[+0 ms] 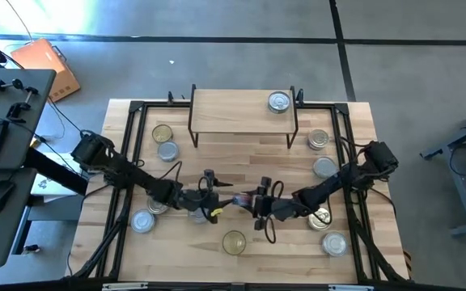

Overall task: Stack canned seafood by type on shelf
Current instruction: Put the blue tuna can on the shelf

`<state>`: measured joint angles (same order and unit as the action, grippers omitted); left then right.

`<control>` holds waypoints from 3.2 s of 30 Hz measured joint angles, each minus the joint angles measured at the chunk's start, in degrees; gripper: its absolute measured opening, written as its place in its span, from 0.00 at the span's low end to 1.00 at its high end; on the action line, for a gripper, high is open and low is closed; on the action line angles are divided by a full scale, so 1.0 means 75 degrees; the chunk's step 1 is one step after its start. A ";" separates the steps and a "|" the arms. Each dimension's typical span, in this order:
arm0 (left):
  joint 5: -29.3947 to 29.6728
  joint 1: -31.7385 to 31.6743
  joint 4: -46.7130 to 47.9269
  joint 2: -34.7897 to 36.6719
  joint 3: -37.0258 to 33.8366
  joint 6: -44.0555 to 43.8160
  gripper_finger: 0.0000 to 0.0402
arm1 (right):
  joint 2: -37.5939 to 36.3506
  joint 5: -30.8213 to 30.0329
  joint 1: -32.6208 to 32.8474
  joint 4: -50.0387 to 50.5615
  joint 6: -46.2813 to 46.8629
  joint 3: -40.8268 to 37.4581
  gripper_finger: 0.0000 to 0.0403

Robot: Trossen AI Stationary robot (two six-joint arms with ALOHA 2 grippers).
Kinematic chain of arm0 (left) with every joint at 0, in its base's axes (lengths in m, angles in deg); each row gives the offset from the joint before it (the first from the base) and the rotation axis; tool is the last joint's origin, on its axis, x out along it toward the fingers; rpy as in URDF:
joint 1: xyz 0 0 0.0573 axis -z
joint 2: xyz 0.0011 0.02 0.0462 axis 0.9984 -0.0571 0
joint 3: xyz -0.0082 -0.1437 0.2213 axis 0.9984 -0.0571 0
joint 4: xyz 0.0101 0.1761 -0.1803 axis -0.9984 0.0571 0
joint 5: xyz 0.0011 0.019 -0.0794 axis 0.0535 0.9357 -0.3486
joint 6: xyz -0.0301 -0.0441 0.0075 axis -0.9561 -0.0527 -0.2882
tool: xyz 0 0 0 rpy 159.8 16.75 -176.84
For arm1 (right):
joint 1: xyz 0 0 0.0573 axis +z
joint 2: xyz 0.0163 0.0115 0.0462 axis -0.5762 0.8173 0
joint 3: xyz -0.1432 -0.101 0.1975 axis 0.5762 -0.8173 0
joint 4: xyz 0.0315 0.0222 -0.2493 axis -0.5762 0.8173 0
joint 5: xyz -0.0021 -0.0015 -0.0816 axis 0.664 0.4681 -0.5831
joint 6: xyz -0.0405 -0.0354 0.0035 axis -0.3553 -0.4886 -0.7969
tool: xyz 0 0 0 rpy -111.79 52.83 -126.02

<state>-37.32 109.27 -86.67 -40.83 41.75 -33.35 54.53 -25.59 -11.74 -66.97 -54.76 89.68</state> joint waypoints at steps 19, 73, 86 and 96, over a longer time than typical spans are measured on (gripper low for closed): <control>0.0214 0.0028 0.0385 0.0014 0.0015 -0.0071 0.63 | -0.0201 -0.0353 -0.0032 -0.0167 -0.0315 0.0052 0.44; -0.0474 -0.0005 -0.0024 0.0005 0.0086 0.0338 0.44 | -0.0193 0.0611 0.0154 -0.0794 -0.0774 0.0051 0.56; 0.2812 -0.0338 0.4589 0.1594 0.2093 0.3025 0.43 | -0.1910 -0.2535 0.1229 0.1910 -0.0036 0.0057 0.69; -0.0344 -0.4061 0.4902 0.1120 0.3979 0.6656 0.43 | -0.1988 -0.2866 0.1834 0.3311 0.1958 0.0051 0.70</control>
<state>-39.90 78.81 -49.90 -32.43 71.59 16.57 39.62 -47.08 2.01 -42.14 -40.07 90.07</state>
